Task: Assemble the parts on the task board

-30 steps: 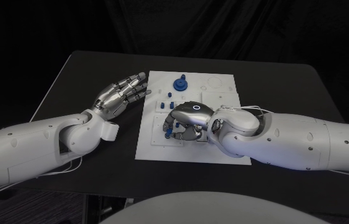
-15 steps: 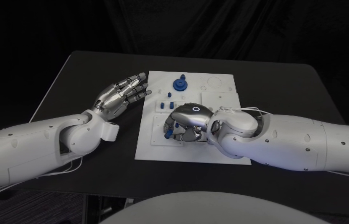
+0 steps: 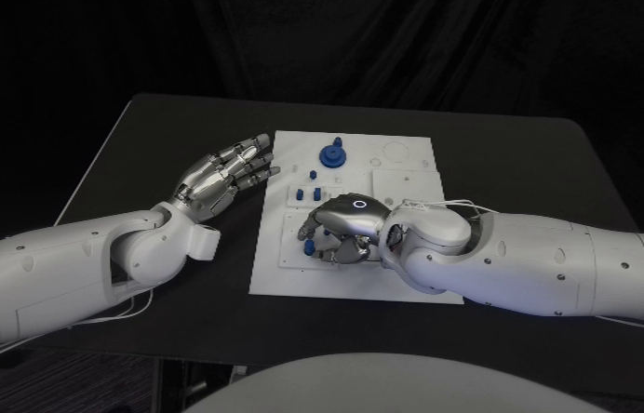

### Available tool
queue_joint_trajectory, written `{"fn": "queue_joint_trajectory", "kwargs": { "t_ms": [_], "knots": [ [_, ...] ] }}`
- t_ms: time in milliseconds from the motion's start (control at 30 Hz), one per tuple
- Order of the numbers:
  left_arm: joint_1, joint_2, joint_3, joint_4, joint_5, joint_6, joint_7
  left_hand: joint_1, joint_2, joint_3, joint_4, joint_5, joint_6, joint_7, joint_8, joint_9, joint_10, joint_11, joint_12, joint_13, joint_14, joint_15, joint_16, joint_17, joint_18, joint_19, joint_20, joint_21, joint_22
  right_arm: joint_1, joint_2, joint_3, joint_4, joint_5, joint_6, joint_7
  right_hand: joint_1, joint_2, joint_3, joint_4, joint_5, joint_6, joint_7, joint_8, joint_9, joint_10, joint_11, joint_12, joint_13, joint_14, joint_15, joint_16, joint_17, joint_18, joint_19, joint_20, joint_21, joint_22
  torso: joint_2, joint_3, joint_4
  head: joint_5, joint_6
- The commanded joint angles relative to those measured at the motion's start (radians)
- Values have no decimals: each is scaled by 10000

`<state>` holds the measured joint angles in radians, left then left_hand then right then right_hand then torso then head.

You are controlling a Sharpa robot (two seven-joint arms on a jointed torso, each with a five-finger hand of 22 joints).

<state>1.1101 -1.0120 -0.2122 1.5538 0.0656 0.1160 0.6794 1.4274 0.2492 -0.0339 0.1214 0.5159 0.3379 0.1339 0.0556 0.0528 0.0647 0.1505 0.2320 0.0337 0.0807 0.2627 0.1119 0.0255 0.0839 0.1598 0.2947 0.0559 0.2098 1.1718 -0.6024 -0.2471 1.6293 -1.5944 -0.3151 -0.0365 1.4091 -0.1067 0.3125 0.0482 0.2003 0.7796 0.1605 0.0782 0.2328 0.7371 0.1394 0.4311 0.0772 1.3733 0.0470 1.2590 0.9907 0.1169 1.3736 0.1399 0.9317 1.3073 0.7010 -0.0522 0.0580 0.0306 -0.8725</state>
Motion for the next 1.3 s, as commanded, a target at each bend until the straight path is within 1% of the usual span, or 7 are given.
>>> {"fn": "queue_joint_trajectory", "kwargs": {
  "t_ms": [33, 267, 600, 733, 867, 1133, 1300],
  "knots": [
    [-18, 23, 9, 5, 24, 138, 165, -88, 29, 54, -22, 46, 28, 25, 56, 5, 5, 37, 32, 15, -39, 53, 65, 14, -113, 33, -3, -4, 0, -30, -1, 4, -10, -72, 85, -109, -91, 13, -286, 28, -182, -1138, -173, -177, -372, -637, 120, -91, -41, -63, 121, 2, -18, 5, -92, 103, -128, 999, -2, 0, -3, -1, -2],
    [-25, 29, 9, -30, 24, 147, 167, -88, 29, 54, -22, 46, 28, 25, 56, 5, 5, 37, 32, 15, -39, 53, 65, 14, -113, 33, -3, -4, 0, -32, -219, 6, 98, -72, -607, 252, -31, 51, -683, 118, -302, -2315, -302, -216, -821, -1018, 184, 199, 28, -111, 190, 92, 28, 29, -110, 211, -112, 1011, -1, 0, -1, -8, -2],
    [-36, -21, 9, 45, 24, 67, 280, -94, 32, 82, -23, 54, 35, 38, 61, 6, 6, 30, 44, 16, -38, 53, 74, 15, -115, 38, -4, -3, -3, 551, -1607, 18, 1152, 594, -2456, 1112, 634, 351, -581, -105, 646, -1054, -154, 166, -691, -1003, 127, 977, 210, -94, 142, 232, 153, 12, -61, 185, 112, 1072, -23, -2, 16, -29, -2],
    [-38, -51, 9, 80, 24, -2, 387, -91, -3, 165, -60, 108, 133, 95, 105, 23, 92, 14, 192, 39, 14, 57, 144, 28, -107, 126, -4, 31, 54, 993, -2475, 15, 1754, 1297, -2667, 1333, 741, 435, -435, -129, 943, -11, 29, 614, -524, 267, -327, 2732, 991, -82, -179, 248, 154, 28, -30, -86, 274, 1099, -17, 0, -15, -84, -2],
    [-38, -63, 9, 98, 24, -49, 413, -99, -22, 193, -68, 124, 163, 97, 119, 28, 126, 28, 242, 46, 42, 58, 178, 34, -106, 143, -4, 38, 52, 1243, -3355, 3, 2288, 1936, -2529, 1244, 623, 443, -484, 117, 780, 1095, -255, 1653, 54, -41, -936, 7449, 4052, -208, -704, -194, -359, 60, -165, -556, -112, 984, -7, -6, -16, -148, -2],
    [-40, -8, 9, 70, 23, -43, 527, -125, -80, 258, -86, 149, 222, 127, 151, 37, 255, 102, 453, 77, 101, 75, 252, 45, -103, 218, -5, 66, 91, 1178, -4558, -11, 2591, 2284, -1351, 128, -858, 518, -1362, 1426, 34, 1362, -688, 3066, 920, 7289, -1222, 11252, 13641, 1148, -969, 1384, 2415, -452, 999, -811, 2686, 1703, -14, -22, -50, -301, -2],
    [-40, 77, 9, 50, 23, 0, 590, -127, -88, 265, -90, 152, 239, 132, 157, 40, 269, 105, 478, 80, 107, 75, 258, 46, -102, 242, -6, 75, 112, 760, -5018, -16, 2519, 2079, -267, -1358, -2170, 573, -1995, 2398, -197, 1141, -846, 4064, 1732, 8337, -1367, 11397, 14936, 1379, -1104, 1787, 3241, -503, 1110, -962, 3033, 1762, -9, -19, -22, -339, -2]
  ]
}}
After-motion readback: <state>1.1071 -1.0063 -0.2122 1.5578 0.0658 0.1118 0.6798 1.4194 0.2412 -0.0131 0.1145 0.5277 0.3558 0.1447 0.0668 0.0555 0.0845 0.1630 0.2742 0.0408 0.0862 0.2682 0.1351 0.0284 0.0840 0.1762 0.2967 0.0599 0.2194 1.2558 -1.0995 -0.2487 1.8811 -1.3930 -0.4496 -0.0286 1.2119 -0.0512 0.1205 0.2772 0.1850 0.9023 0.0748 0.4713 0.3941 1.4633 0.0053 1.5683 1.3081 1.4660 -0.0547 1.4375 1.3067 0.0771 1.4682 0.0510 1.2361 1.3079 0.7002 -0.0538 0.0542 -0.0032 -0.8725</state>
